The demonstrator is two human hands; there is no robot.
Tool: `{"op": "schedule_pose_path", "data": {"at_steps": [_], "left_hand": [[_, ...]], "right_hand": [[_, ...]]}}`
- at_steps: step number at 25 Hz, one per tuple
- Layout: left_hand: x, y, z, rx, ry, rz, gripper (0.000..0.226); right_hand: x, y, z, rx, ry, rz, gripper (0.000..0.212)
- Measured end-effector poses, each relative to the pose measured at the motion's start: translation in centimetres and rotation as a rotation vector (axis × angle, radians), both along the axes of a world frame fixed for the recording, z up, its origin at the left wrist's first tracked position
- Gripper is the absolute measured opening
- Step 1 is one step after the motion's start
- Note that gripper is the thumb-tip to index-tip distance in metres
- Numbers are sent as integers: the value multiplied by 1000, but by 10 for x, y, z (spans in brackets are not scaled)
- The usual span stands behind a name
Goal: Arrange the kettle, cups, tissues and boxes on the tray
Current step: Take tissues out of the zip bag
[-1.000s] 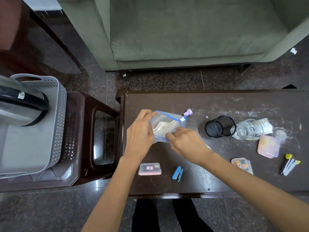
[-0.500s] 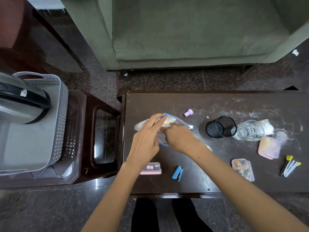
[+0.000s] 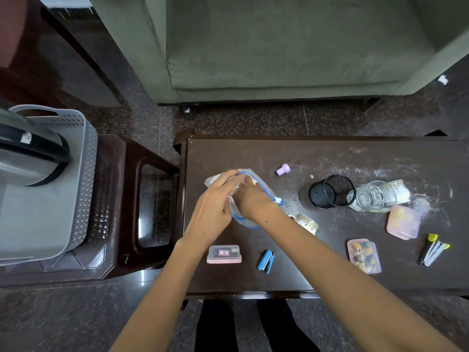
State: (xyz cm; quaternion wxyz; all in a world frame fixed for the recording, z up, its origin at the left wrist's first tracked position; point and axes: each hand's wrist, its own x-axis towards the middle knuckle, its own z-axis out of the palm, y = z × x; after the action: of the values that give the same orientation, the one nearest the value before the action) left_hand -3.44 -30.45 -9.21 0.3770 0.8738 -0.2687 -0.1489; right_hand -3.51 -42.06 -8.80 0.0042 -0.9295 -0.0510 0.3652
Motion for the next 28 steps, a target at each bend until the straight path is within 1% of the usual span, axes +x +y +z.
{"op": "schedule_pose_path", "data": {"at_steps": [5,7,8,10,11,12,14,16,18,19,22,24,27,28], "left_hand": [[6,2,0,13,-7,2,71],[5,1,1,16,-2,6,73],[5,1,2,21,-2,8,74],[3,1,6,40,-11,27,75],[4,1,7,46,-18,38,74],[4,1,9,44,-20,46,73],[3,-1,12,23,-9,56,72],[5,-3,15,-8,19,81,70],[8,-5,17,-35,43,118,69],[9,-7,18,-39,52,129,69],[10,-15,19,-44,74,126,69],[8,-20,18,-46,86,110,67],[6,-24,19,-16,105,118,66],[5,-24,20,-18,113,122,66]], "right_hand": [[9,2,-16,19,-35,-6,35],[8,1,-12,22,-64,-49,30],[7,0,-4,57,-75,-112,26],[2,0,11,147,-176,-240,21],[-5,-1,19,174,-277,-284,23],[-12,-2,29,160,-343,-279,23],[-24,-7,43,164,-503,-336,21],[-35,-17,42,308,-670,-478,20],[-43,-32,42,520,-740,-664,24],[-47,-38,43,593,-759,-737,26],[-55,-49,50,680,-745,-916,24],[-61,-54,52,687,-817,-926,23],[-66,-59,62,786,-962,-930,22],[-67,-64,66,760,-1013,-909,22]]}}
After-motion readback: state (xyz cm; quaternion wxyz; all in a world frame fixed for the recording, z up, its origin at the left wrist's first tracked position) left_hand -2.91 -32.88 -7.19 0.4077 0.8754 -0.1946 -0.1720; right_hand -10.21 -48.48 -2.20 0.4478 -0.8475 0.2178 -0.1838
